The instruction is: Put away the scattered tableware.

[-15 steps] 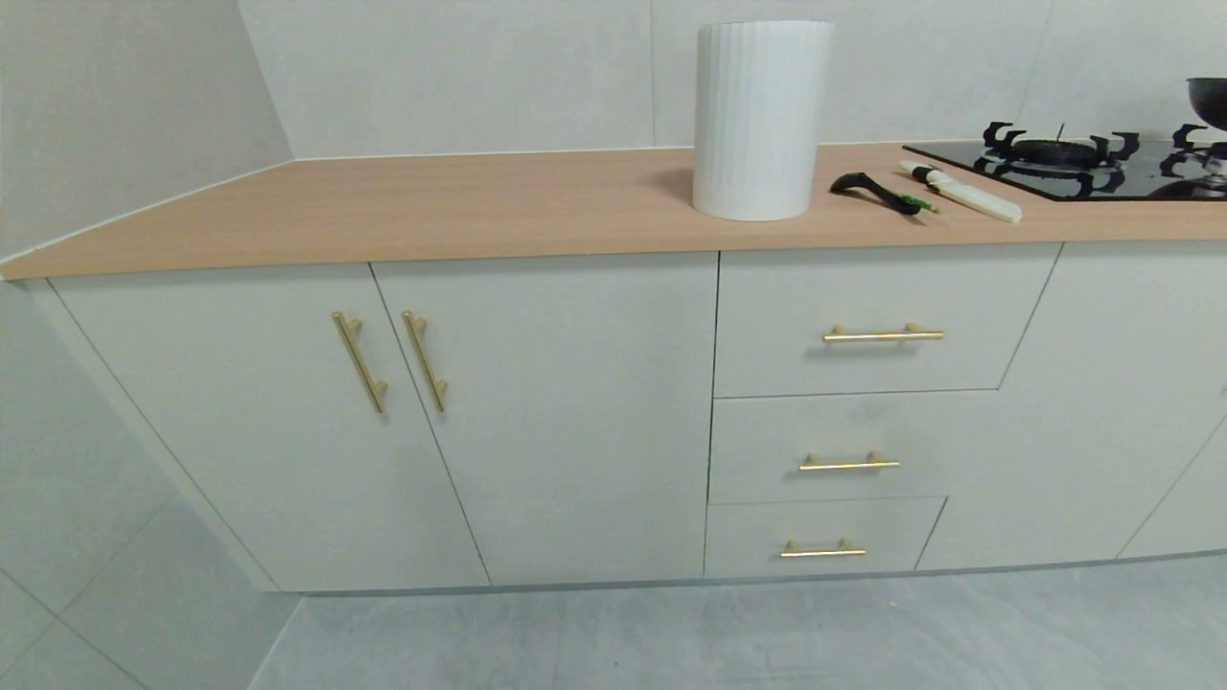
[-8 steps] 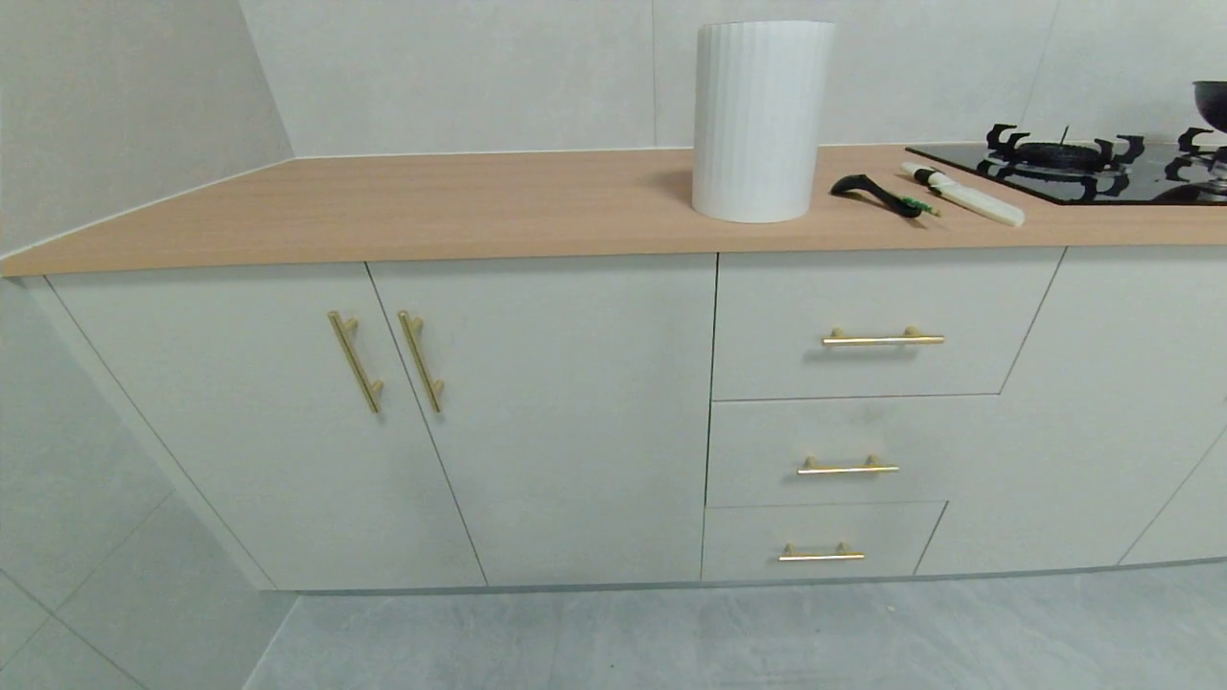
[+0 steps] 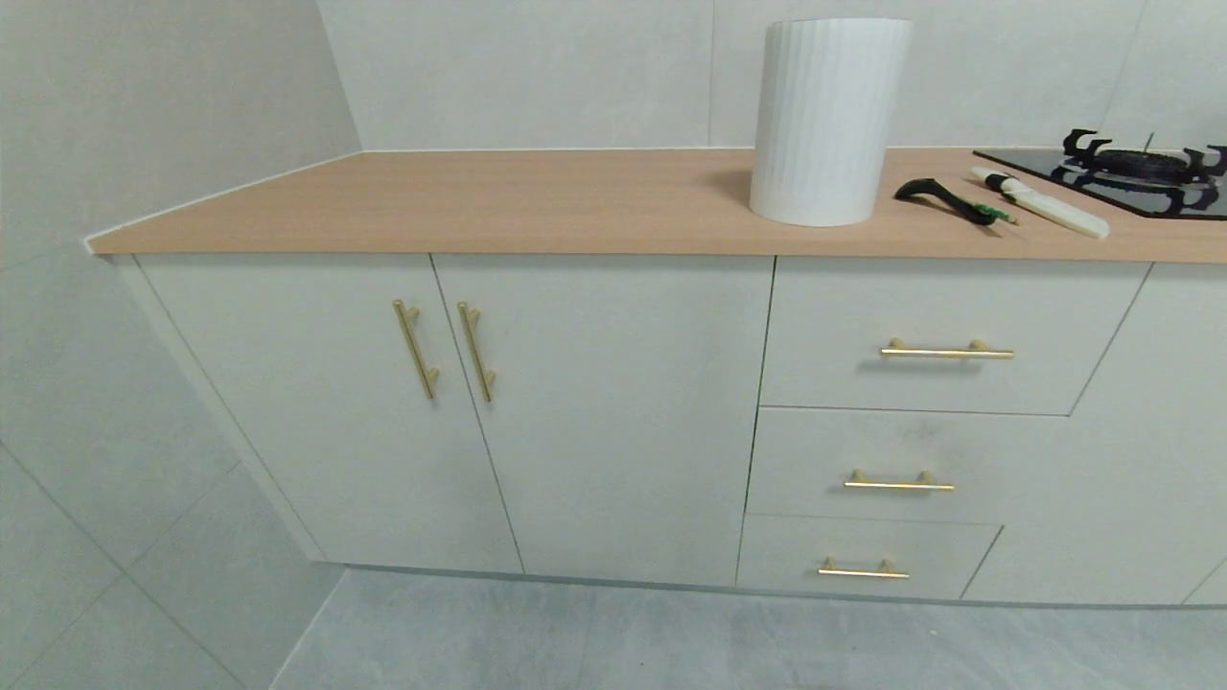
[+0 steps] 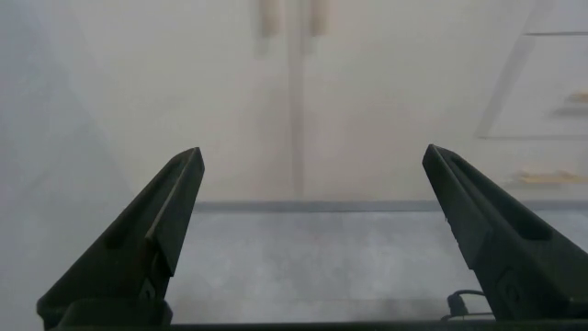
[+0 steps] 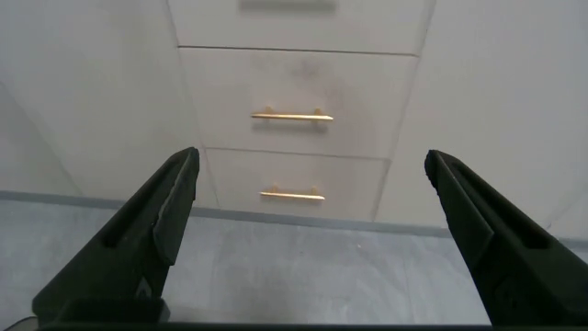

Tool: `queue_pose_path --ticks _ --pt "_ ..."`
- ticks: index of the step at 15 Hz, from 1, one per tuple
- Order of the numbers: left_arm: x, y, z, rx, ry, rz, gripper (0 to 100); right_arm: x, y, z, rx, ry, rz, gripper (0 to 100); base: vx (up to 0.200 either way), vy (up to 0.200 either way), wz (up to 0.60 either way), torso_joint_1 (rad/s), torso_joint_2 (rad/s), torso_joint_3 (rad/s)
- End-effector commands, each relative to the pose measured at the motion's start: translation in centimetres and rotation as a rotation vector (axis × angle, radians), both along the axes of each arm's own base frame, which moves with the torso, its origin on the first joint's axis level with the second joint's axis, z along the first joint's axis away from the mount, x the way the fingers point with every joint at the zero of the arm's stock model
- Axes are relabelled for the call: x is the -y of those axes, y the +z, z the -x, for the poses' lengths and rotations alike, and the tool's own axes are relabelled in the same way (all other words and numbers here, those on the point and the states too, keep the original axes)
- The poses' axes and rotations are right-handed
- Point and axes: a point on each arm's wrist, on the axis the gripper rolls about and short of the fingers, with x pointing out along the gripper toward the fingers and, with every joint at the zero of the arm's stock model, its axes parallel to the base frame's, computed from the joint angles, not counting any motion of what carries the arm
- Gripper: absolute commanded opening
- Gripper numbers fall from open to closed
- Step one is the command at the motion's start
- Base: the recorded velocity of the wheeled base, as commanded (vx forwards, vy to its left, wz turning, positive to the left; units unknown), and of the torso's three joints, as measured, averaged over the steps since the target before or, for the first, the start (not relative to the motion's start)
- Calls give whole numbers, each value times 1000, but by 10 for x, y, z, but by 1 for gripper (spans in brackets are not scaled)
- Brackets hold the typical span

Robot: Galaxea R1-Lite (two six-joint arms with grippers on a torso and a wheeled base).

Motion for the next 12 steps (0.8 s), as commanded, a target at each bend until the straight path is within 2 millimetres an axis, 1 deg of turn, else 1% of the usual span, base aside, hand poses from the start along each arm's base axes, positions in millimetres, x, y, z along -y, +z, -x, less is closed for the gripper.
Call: queue_pose_path --ticks 1,5,8,12 --pt "0 0 0 -1 0 0 100 0 0 0 -1 1 0 100 0 0 0 0 0 0" --pt "0 0 0 -1 0 0 100 0 0 0 -1 1 0 100 0 0 0 0 0 0" --pt "0 0 0 -1 0 0 100 0 0 0 -1 1 0 100 0 0 -600 2 7 -1" --pt "0 0 0 -1 0 0 100 0 0 0 -1 1 0 100 0 0 0 0 0 0"
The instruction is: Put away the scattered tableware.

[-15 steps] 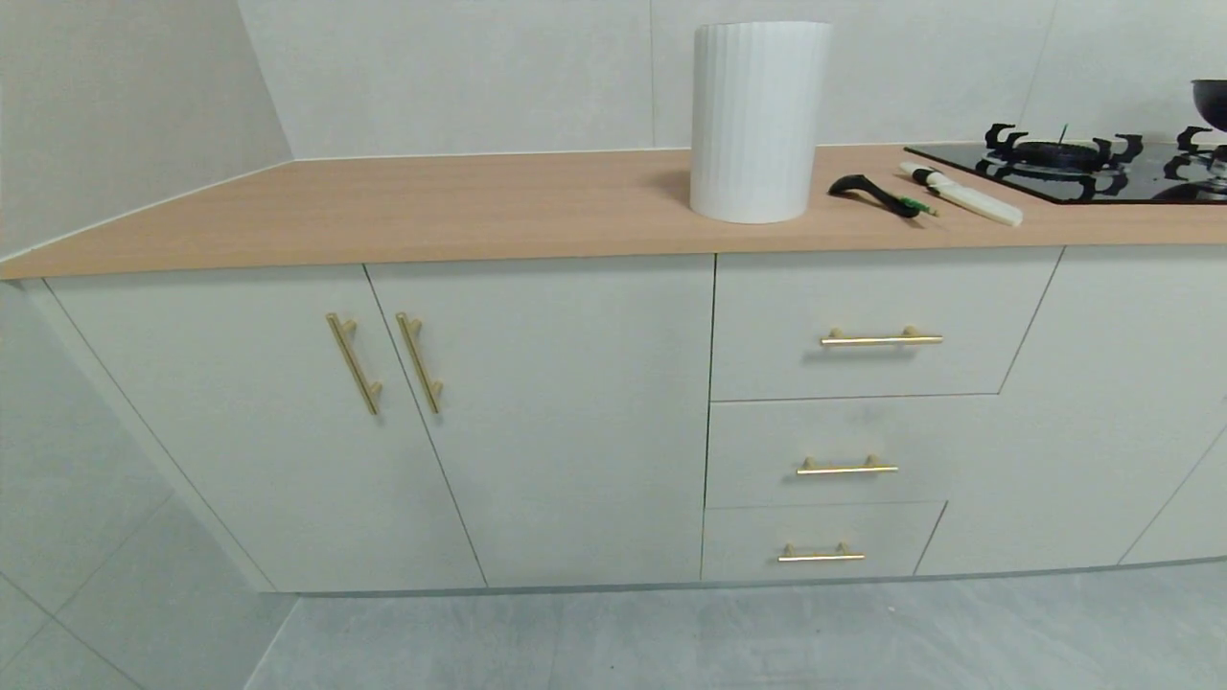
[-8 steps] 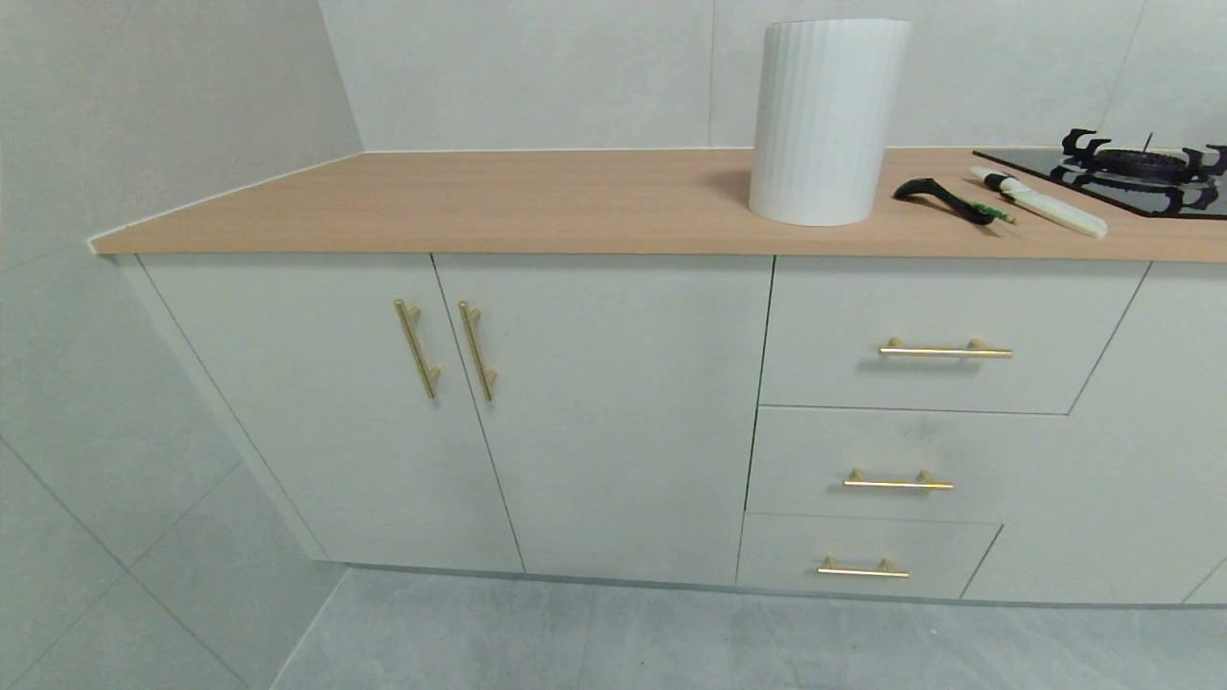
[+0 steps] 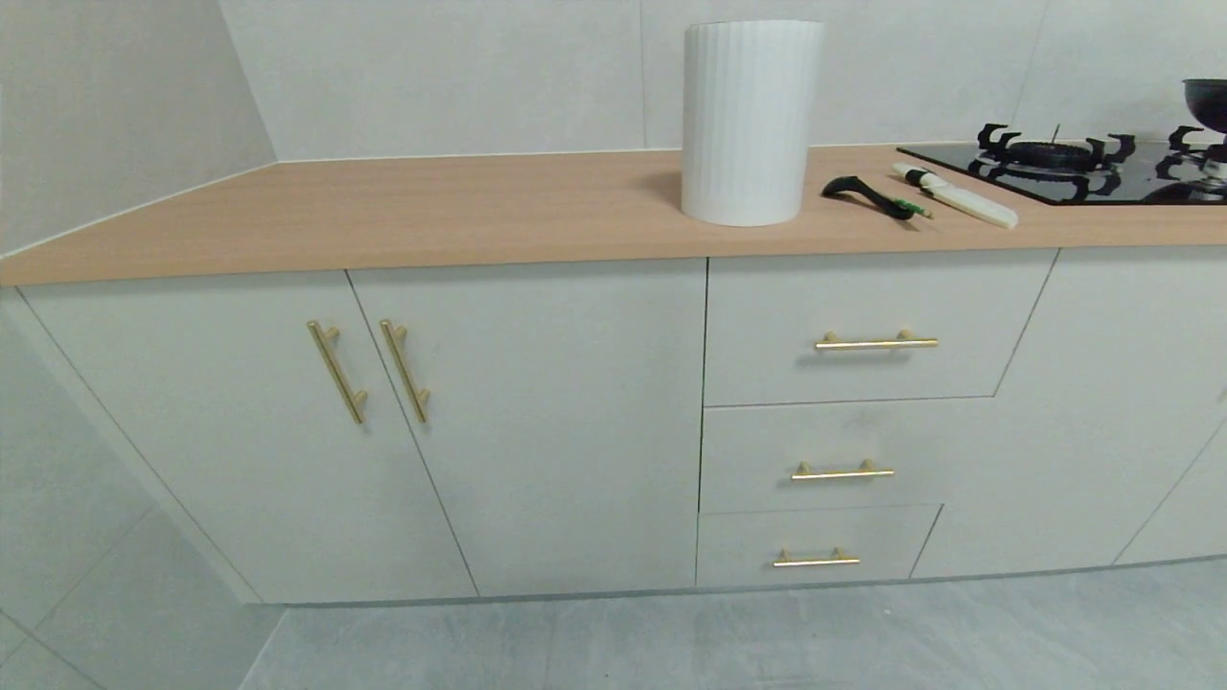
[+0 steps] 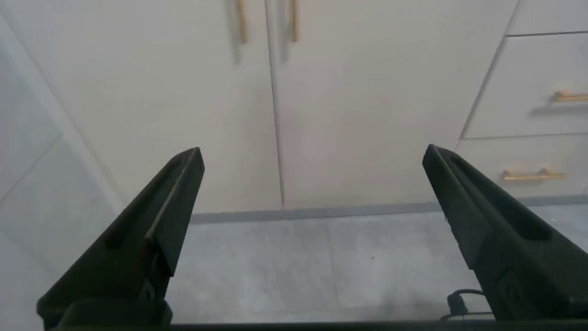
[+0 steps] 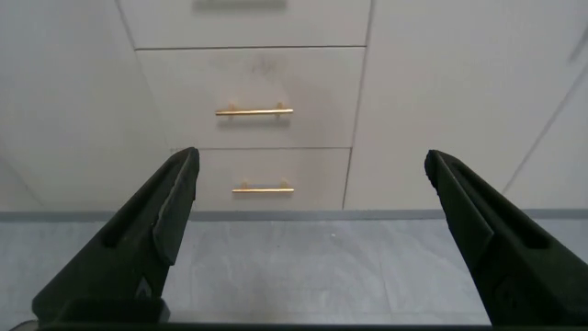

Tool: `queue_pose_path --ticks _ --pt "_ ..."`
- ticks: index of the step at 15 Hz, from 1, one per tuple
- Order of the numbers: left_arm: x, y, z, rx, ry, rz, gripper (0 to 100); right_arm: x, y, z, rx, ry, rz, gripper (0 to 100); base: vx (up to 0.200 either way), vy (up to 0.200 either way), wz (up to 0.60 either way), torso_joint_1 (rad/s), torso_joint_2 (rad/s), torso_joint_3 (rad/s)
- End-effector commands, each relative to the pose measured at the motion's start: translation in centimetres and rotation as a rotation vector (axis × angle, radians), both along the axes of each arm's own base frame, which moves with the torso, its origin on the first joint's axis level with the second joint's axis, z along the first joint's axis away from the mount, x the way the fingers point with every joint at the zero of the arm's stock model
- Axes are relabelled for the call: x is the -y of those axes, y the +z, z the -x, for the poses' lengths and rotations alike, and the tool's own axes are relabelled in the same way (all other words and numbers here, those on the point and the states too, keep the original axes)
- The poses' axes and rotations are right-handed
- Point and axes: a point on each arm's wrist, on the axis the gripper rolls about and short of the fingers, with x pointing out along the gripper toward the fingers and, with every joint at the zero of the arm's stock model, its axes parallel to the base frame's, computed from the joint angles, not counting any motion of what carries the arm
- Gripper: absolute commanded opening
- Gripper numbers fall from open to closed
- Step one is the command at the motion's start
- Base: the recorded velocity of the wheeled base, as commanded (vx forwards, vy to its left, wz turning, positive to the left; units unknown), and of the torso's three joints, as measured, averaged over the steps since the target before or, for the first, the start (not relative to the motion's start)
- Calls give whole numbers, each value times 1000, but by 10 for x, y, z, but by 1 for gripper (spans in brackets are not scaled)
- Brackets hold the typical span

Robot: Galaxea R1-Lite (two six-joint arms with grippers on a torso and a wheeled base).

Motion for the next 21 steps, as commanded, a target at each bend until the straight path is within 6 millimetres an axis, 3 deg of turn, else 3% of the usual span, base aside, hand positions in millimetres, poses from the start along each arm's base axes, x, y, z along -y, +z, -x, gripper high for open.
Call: queue_pose_path --ticks 1,5,14,21 --pt "0 0 0 -1 1 0 100 0 0 0 -1 1 1 100 0 0 0 0 0 0" --pt "0 0 0 -1 1 0 100 0 0 0 -1 1 1 100 0 0 0 0 0 0" --pt "0 0 0 -1 1 0 100 0 0 0 -1 1 1 100 0 -200 0 3 4 1" --pt "0 0 0 -1 2 1 100 0 0 0 -1 1 1 100 0 0 0 0 0 0"
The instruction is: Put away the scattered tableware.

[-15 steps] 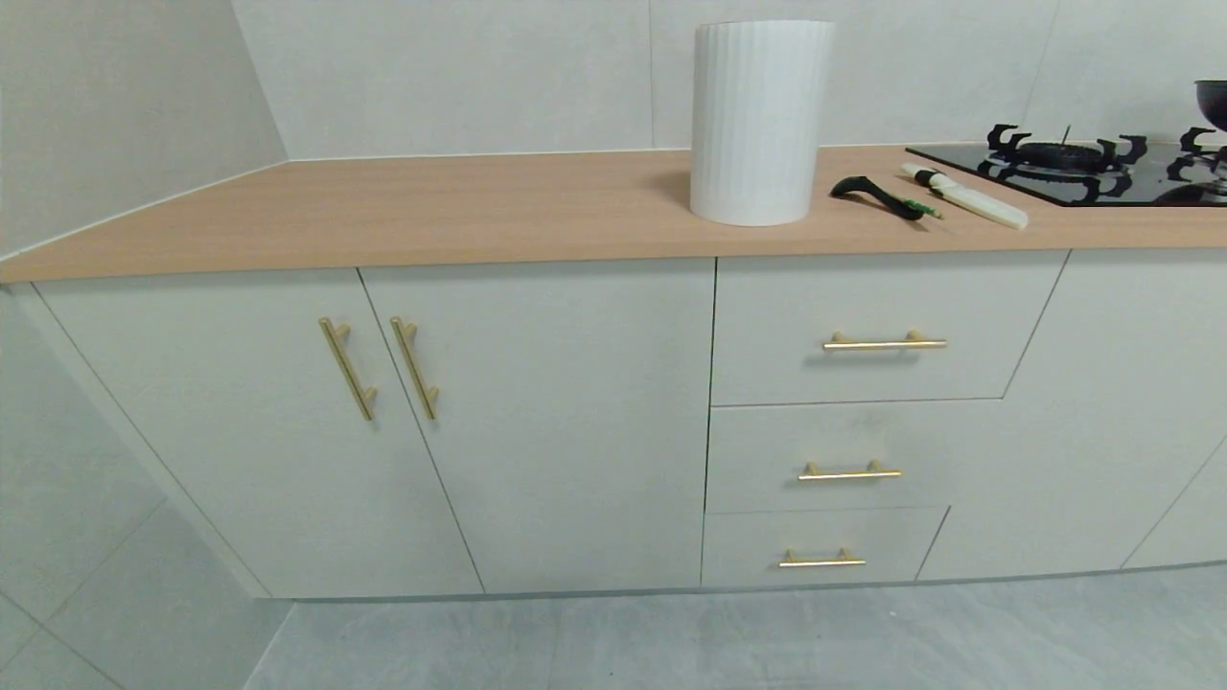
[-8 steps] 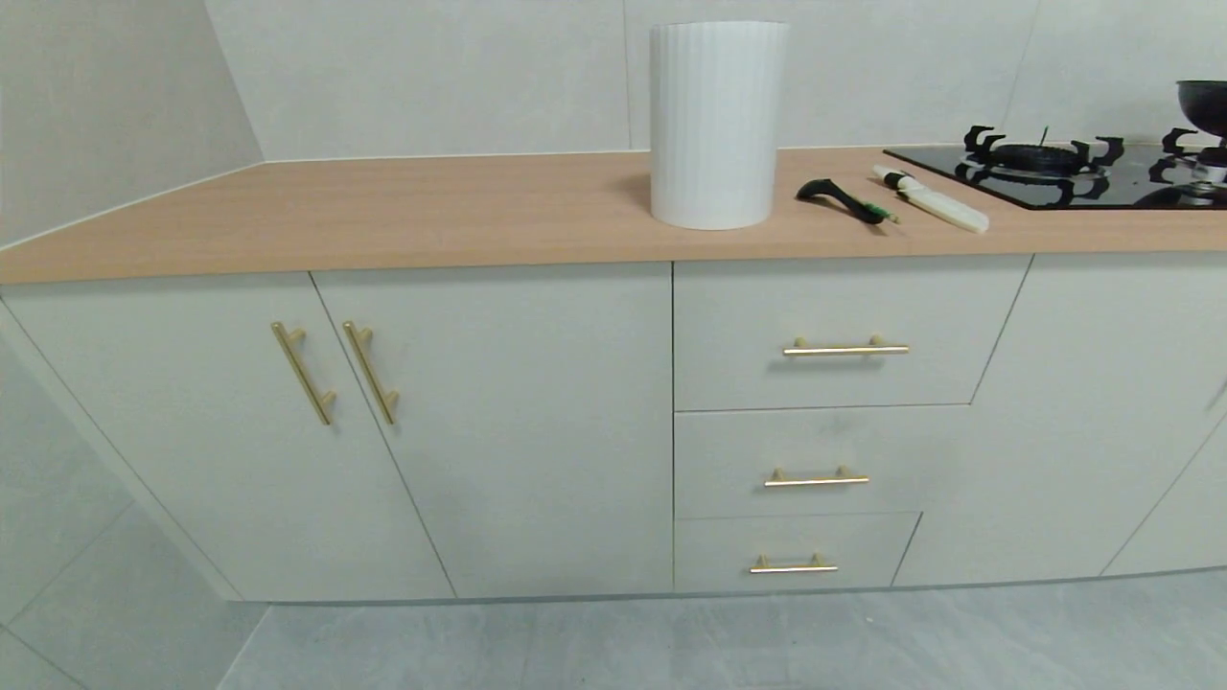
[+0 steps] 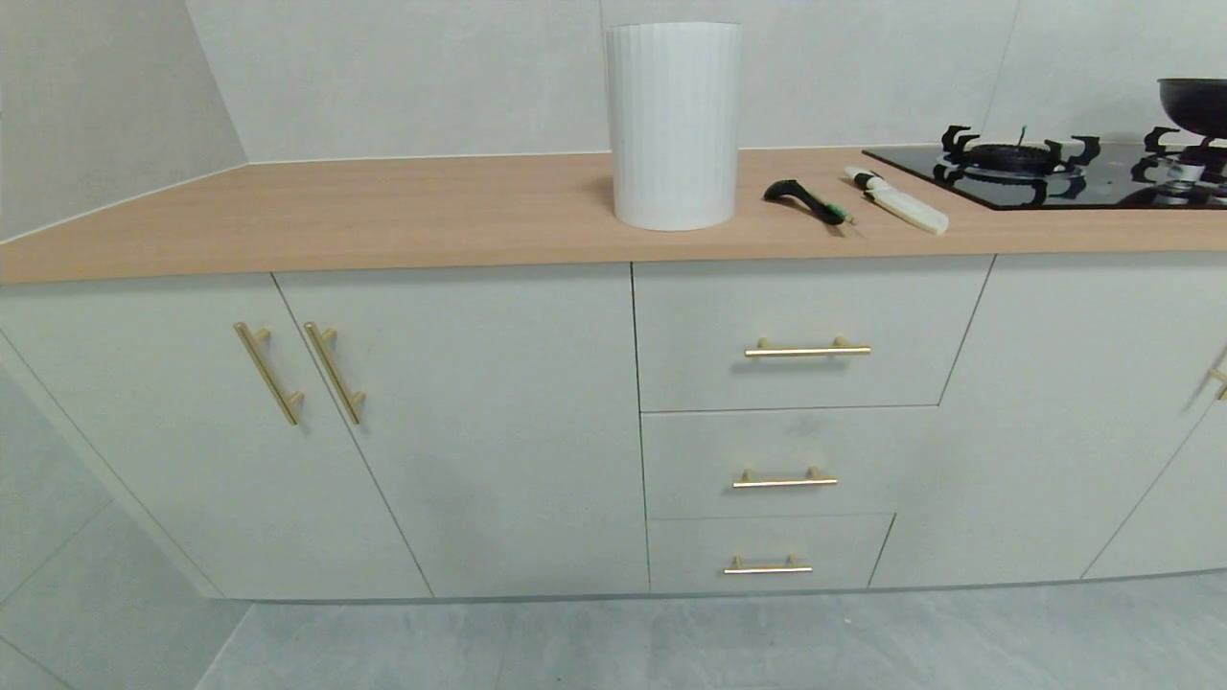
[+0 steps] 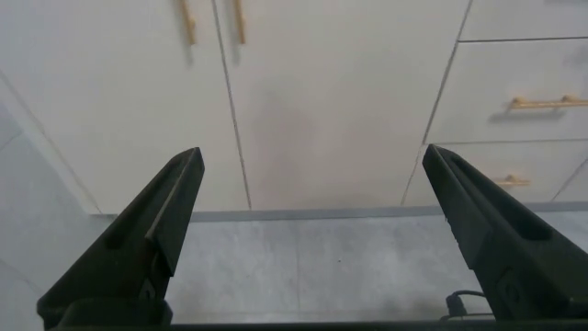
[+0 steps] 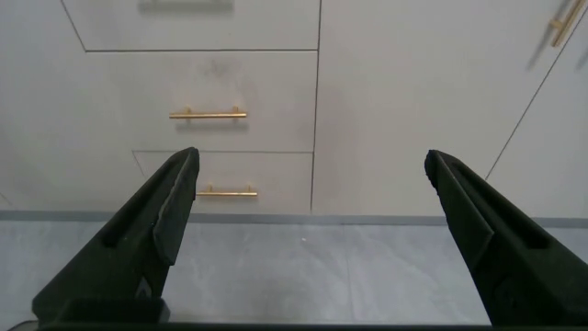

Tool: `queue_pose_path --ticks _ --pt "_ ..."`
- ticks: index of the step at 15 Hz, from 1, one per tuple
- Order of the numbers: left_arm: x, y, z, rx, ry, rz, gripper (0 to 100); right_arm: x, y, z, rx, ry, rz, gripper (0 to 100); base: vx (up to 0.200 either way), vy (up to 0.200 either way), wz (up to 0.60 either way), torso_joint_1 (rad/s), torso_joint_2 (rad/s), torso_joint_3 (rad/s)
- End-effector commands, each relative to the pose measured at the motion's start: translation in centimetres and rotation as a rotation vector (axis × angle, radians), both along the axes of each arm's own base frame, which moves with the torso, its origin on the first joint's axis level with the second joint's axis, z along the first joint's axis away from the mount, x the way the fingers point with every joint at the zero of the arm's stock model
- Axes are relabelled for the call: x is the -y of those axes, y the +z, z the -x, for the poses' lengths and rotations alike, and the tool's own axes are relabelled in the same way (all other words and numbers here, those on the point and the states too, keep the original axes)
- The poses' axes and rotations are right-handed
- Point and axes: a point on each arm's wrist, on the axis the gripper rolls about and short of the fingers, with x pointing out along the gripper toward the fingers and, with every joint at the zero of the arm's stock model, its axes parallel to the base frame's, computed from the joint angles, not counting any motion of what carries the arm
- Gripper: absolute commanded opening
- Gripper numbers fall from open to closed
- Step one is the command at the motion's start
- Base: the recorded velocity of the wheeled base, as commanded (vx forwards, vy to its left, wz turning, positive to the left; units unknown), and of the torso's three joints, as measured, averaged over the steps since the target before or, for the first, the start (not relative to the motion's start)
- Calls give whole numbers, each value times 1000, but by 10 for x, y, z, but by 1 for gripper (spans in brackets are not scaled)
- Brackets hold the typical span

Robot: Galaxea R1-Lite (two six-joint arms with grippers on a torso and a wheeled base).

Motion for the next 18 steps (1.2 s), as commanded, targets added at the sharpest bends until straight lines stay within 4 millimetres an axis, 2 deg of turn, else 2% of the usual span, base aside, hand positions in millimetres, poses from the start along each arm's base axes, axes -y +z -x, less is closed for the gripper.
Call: queue_pose_path --ticks 1,4,8,18 --pt "0 0 0 -1 0 0 100 0 0 0 -1 1 0 100 0 0 0 0 0 0" --pt "0 0 0 -1 0 0 100 0 0 0 -1 1 0 100 0 0 0 0 0 0" --pt "0 0 0 -1 0 0 100 0 0 0 -1 1 0 100 200 0 0 -3 4 0" --pt "0 0 0 -1 0 -1 100 0 0 0 -1 10 6 100 0 0 0 0 0 0"
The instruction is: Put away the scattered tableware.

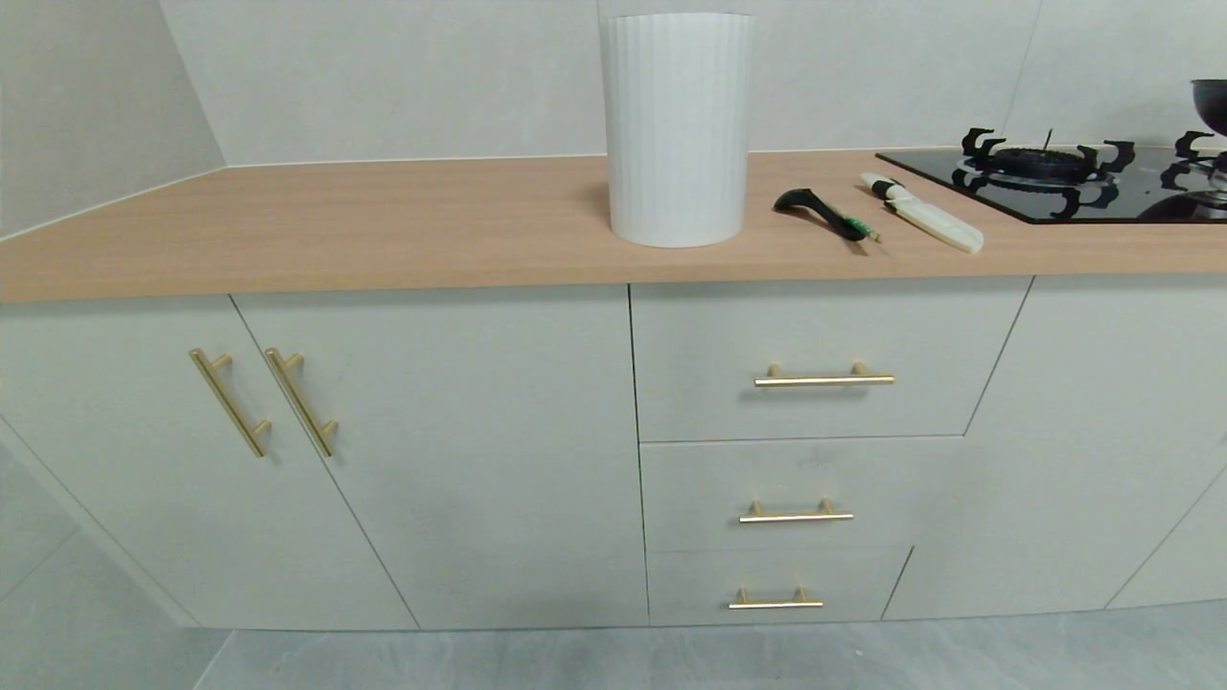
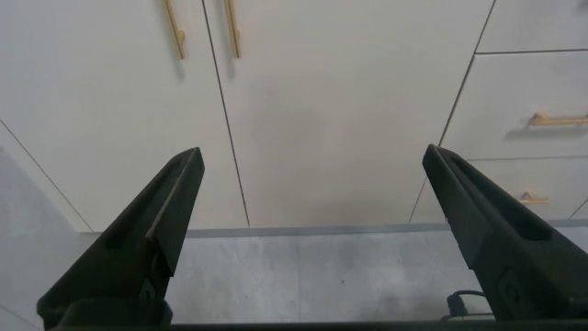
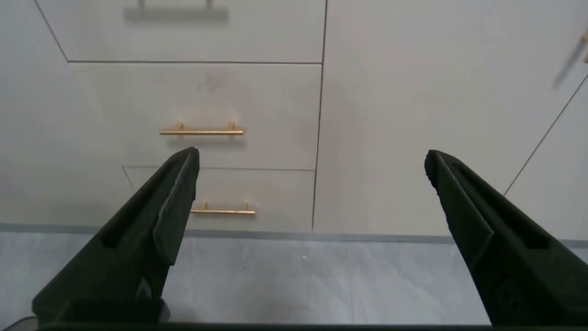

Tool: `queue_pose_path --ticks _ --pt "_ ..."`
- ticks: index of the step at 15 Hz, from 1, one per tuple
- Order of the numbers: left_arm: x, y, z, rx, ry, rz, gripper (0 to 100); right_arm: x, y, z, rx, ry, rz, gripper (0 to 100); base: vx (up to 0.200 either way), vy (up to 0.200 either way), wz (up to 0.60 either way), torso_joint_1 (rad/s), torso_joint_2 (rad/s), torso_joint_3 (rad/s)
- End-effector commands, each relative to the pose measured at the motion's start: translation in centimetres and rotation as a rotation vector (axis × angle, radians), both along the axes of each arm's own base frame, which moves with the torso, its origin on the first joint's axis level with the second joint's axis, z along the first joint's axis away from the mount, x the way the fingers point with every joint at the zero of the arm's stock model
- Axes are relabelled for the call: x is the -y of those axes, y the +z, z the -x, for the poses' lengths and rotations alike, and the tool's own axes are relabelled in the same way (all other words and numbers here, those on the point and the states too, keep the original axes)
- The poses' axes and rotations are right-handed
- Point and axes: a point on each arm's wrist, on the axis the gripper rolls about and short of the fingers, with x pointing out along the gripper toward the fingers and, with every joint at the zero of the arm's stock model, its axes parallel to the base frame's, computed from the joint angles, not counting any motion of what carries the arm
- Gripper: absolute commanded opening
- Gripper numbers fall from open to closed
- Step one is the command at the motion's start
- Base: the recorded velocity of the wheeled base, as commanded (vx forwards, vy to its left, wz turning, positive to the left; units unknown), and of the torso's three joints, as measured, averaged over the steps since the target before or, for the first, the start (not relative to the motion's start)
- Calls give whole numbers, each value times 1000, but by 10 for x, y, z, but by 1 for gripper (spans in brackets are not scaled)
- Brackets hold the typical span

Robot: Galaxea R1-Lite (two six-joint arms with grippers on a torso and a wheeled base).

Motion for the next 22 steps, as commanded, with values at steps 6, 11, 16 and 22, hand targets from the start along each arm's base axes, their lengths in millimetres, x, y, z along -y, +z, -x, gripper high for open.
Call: queue_pose_path --ticks 6,11,16,22 --pt "0 0 0 -1 0 0 100 0 68 -5 -38 178 -154 100 0 0 0 0 0 0" --pt "0 0 0 -1 0 0 100 -15 80 -63 -394 357 -98 100 0 0 0 0 0 0" --pt "0 0 0 -1 0 0 100 -47 92 -153 -663 369 13 100 0 0 0 0 0 0" --pt "0 0 0 -1 0 0 100 -86 46 -263 -772 345 37 100 0 0 0 0 0 0"
